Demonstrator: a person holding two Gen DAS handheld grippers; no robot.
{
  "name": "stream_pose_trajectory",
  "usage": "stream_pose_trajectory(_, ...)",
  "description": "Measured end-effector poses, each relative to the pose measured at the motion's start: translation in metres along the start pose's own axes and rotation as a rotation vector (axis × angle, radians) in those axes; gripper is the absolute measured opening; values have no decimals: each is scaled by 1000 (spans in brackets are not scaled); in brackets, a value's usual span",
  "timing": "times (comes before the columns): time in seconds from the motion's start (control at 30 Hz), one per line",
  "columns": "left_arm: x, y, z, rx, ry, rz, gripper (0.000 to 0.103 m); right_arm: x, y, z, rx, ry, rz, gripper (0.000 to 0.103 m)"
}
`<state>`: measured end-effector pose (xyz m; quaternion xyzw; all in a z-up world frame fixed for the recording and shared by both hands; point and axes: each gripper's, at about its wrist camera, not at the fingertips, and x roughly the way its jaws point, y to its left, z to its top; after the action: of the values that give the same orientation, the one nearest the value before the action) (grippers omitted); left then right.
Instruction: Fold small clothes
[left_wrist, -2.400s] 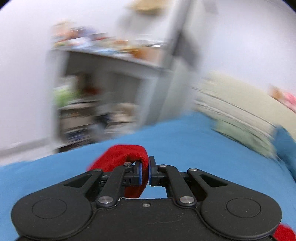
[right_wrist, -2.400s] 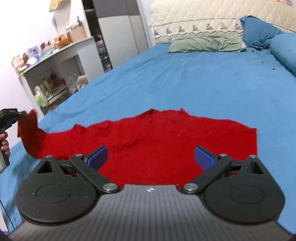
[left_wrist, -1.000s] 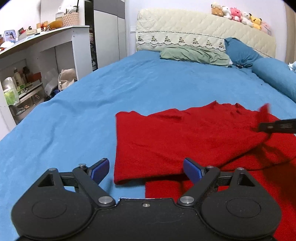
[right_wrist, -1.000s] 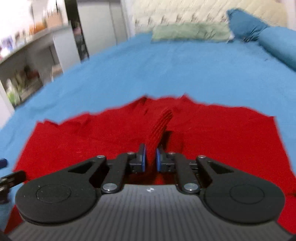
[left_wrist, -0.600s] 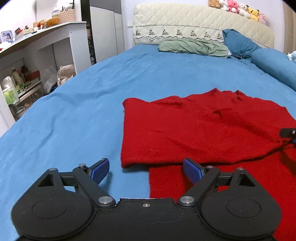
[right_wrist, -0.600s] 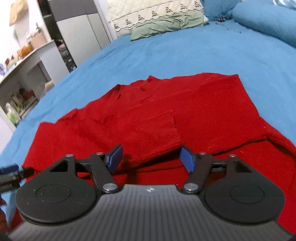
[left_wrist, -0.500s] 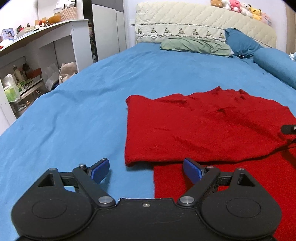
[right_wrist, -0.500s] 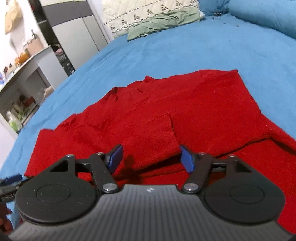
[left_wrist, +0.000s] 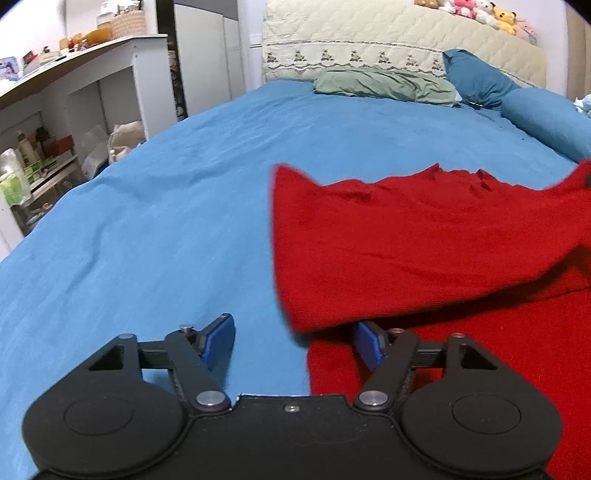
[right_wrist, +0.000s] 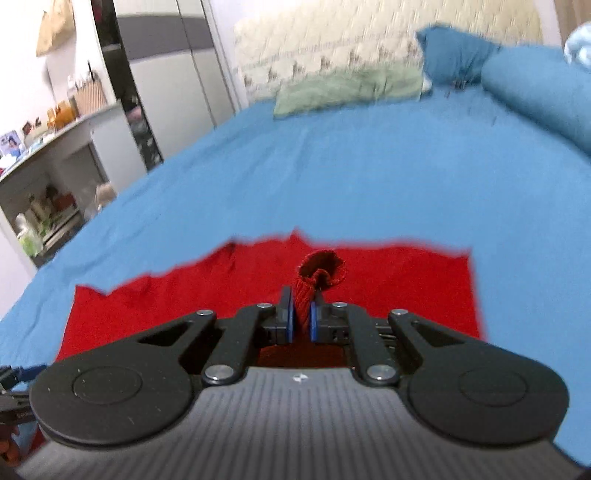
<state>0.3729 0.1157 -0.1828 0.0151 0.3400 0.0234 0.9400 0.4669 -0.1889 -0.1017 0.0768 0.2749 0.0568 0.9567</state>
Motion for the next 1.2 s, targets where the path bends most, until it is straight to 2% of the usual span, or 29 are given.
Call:
stream_pose_trajectory(0.07, 7, -5, 6, 20, -8, -4, 66, -8, -13, 10, -12, -27, -44, 23)
stream_pose_trajectory(0.13, 14, -9, 11, 32, -7, -22, 54, -8, -29, 13, -7, -28, -84, 23)
stream_pose_trajectory(0.2, 19, -12, 15, 34, -2, -43, 48, -6, -44, 11, 15, -16, -110, 23)
stream_pose_trajectory(0.27, 20, -14, 17, 40, 1, -67, 30, -4, -54, 8, 29, -6, -117, 23)
stream_pose_trajectory(0.3, 19, -15, 17, 41, 4, -87, 13, -4, -58, 6, 37, -6, -114, 23)
stream_pose_trajectory(0.33, 17, -16, 17, 45, 1, -92, 8, -4, -62, 5, 45, -7, -109, 23)
stream_pose_trajectory(0.43, 7, -18, 13, 61, -26, -54, 7, -2, -67, -1, 73, -3, -94, 23)
stream_pose_trajectory(0.57, 0, -12, 1, 44, -4, -32, 6, 9, -71, -17, 82, 49, -103, 23)
stream_pose_trajectory(0.77, -6, -11, -5, 68, 6, -19, 6, 15, -78, -47, 79, 127, -146, 24)
stream_pose_trajectory(0.83, -13, -15, -1, 81, -12, -12, 10, 11, -76, -52, 63, 129, -179, 27)
stream_pose_trajectory(0.87, -19, -16, 2, 91, -36, -14, 10, 6, -73, -51, 45, 115, -197, 37)
stream_pose_trajectory(0.9, -26, -19, 7, 102, -66, -26, 19, 1, -70, -51, 24, 97, -205, 55)
stream_pose_trajectory(0.93, -31, -22, 12, 112, -92, -42, 35, -6, -66, -50, 3, 64, -203, 64)
stream_pose_trajectory(0.97, -36, -25, 18, 119, -116, -60, 43, -9, -61, -48, -14, 39, -197, 74)
stream_pose_trajectory(1.0, -37, -29, 25, 121, -134, -82, 51, -12, -56, -47, -31, 23, -179, 77)
stream_pose_trajectory(1.1, -24, -43, 41, 115, -133, -162, 51, -10, -41, -46, -60, 22, -101, 79)
stream_pose_trajectory(1.2, 8, -50, 44, 84, -65, -193, 51, 2, -31, -53, -91, 51, -70, 79)
